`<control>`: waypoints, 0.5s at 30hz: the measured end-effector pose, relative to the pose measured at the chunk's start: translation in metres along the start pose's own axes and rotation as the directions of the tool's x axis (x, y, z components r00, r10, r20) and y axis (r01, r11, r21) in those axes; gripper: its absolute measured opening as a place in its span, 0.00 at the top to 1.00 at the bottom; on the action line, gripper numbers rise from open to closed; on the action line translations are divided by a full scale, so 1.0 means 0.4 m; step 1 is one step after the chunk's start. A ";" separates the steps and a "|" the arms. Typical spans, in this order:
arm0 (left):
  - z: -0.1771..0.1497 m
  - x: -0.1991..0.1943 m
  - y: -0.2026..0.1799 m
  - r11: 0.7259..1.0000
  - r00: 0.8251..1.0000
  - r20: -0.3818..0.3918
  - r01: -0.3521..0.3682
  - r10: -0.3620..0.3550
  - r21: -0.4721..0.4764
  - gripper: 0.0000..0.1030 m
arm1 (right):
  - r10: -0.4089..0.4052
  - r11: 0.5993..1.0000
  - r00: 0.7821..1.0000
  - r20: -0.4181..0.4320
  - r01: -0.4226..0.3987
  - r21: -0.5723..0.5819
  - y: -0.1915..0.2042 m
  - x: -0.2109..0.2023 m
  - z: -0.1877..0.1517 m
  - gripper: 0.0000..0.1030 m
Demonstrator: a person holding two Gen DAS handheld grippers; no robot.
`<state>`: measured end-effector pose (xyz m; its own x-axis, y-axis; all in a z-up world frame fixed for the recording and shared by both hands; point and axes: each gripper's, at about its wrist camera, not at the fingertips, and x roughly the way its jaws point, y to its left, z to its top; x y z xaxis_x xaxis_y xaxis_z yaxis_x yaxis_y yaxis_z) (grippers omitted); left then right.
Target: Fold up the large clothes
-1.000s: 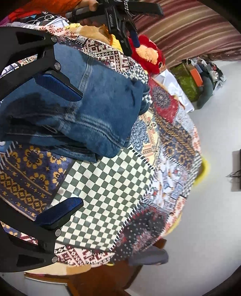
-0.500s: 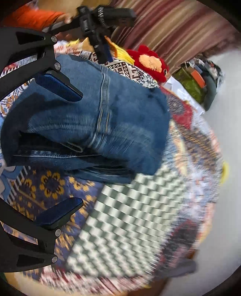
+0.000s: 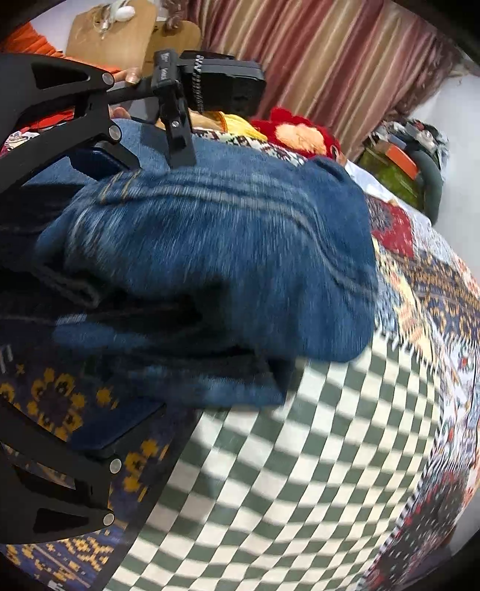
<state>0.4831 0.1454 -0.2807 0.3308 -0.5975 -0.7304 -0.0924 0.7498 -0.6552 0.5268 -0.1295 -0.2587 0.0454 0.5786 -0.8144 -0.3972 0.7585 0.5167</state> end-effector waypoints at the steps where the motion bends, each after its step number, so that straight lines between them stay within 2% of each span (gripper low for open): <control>1: 0.007 0.005 0.000 1.000 1.000 -0.002 0.003 -0.003 -0.006 0.00 | 0.011 1.000 1.000 -0.003 -0.011 -0.006 0.009 0.007 0.002 0.00; 4: 0.006 0.003 -0.002 1.000 1.000 0.002 0.023 -0.023 -0.013 0.02 | 0.013 1.000 1.000 0.007 -0.013 0.015 0.012 0.010 0.005 0.04; 7: -0.004 -0.018 -0.008 1.000 1.000 0.015 0.012 -0.012 0.019 0.07 | 0.021 0.998 0.999 0.043 -0.023 0.052 0.007 0.000 0.001 0.17; 8: -0.009 -0.022 -0.016 1.000 1.000 0.018 0.004 -0.005 0.026 0.08 | 0.028 0.998 0.998 0.050 -0.031 0.060 0.002 -0.006 -0.004 0.25; 9: -0.015 -0.026 -0.025 0.999 1.000 0.021 -0.007 0.007 0.035 0.12 | 0.042 0.996 0.998 0.053 -0.046 0.072 0.000 -0.009 -0.007 0.34; 12: -0.035 -0.049 -0.053 0.997 0.998 0.041 -0.051 0.048 0.058 0.23 | 0.086 0.989 0.995 0.047 -0.091 0.117 -0.002 -0.014 -0.007 0.52; 15: -0.052 -0.094 -0.085 0.992 0.995 0.068 -0.078 0.071 0.102 0.32 | 0.068 0.992 0.996 0.057 -0.074 0.104 0.013 -0.035 -0.010 0.59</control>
<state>0.4544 0.1365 -0.2348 0.3863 -0.5218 -0.7606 -0.0221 0.8192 -0.5731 0.5205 -0.1348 -0.2458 0.0705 0.6453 -0.7607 -0.3016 0.7406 0.6004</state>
